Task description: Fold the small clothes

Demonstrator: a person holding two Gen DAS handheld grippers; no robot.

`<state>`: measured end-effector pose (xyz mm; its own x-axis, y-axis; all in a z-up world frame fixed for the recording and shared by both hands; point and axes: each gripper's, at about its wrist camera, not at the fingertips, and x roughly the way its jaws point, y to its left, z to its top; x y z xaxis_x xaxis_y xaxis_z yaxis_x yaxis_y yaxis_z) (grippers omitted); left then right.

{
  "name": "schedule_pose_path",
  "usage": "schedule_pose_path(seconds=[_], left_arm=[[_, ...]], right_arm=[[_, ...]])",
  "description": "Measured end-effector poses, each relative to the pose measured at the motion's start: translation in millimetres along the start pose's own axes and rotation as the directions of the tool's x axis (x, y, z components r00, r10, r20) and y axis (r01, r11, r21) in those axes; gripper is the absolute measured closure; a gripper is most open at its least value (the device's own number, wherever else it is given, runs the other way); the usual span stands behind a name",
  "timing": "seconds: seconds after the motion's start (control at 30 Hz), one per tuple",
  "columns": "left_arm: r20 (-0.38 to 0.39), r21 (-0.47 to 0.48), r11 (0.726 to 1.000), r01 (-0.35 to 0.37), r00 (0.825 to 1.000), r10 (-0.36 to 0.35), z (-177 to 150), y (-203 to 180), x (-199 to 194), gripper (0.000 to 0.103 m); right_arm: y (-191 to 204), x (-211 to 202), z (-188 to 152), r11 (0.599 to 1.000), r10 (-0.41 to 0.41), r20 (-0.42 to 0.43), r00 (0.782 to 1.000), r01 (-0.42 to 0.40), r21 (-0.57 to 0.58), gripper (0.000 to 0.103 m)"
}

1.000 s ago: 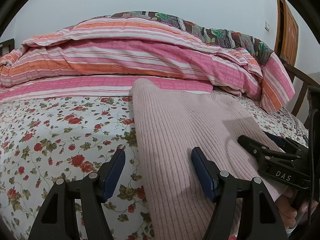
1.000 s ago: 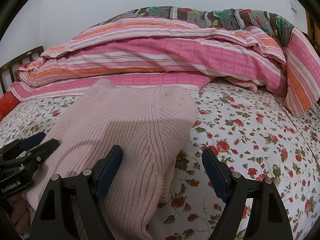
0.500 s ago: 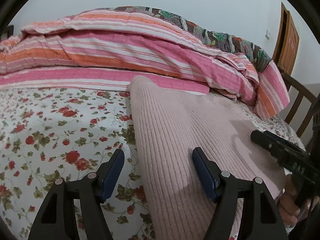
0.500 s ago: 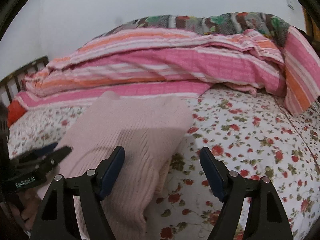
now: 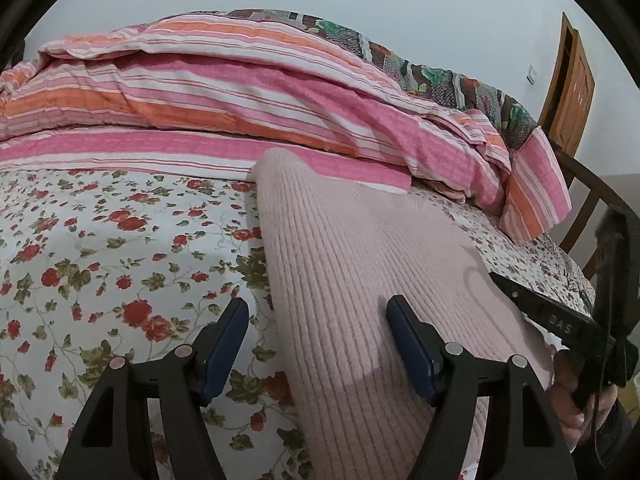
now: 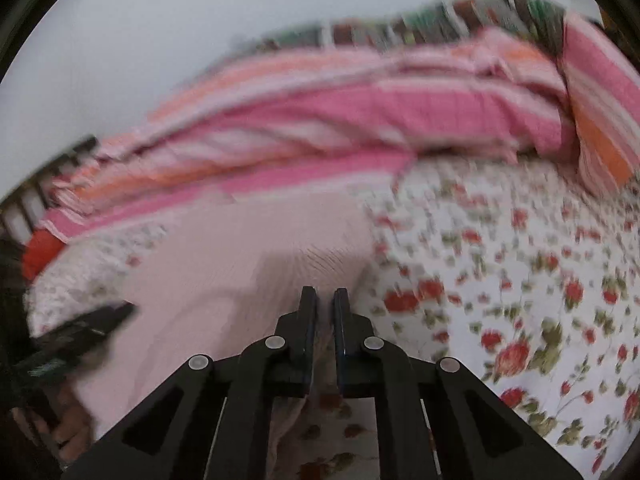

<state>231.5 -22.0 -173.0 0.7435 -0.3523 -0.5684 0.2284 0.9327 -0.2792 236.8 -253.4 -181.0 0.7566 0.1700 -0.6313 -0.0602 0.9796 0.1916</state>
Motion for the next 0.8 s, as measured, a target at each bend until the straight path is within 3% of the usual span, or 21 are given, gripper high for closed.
schedule_pose_path(seconds=[0.23,0.33,0.4,0.47,0.6,0.7,0.8], left_arm=[[0.0,-0.003,1.0,-0.008,1.0,0.008,-2.3,0.0,-1.5,0.03],[0.0,-0.008,1.0,-0.011,1.0,0.011,-3.3,1.3,-1.9,0.03],[0.003,-0.012,1.0,-0.018,1.0,0.018,-4.0,1.5,-2.6,0.029],[0.004,-0.01,1.0,-0.022,1.0,0.022,-4.3,1.5,-2.9,0.029],[0.002,-0.013,1.0,-0.019,1.0,0.019,-4.0,1.5,-2.8,0.029],[-0.013,-0.041,0.999,0.009,1.0,-0.009,-1.8,6.0,-4.1,0.029],[-0.031,-0.122,0.99,0.077,0.996,-0.082,6.5,20.4,-11.2,0.03]], right_arm=[[14.0,-2.8,-3.7,0.994,-0.085,0.021,0.996,0.086,-0.07,0.094],[8.7,-4.4,-2.7,0.995,-0.086,0.015,0.996,0.087,-0.046,0.084],[2.3,-8.1,-2.2,0.996,-0.085,0.021,0.996,0.086,-0.017,0.068],[-7.1,-9.1,-2.5,0.998,-0.064,0.017,0.998,0.063,0.027,0.059],[-14.7,-12.5,-1.0,0.997,-0.027,0.013,1.0,0.026,0.074,0.058],[-4.8,-21.5,5.4,0.998,-0.051,0.037,0.998,0.05,0.033,0.058],[9.0,-30.5,16.2,0.997,-0.066,0.066,0.996,0.069,-0.045,0.058]])
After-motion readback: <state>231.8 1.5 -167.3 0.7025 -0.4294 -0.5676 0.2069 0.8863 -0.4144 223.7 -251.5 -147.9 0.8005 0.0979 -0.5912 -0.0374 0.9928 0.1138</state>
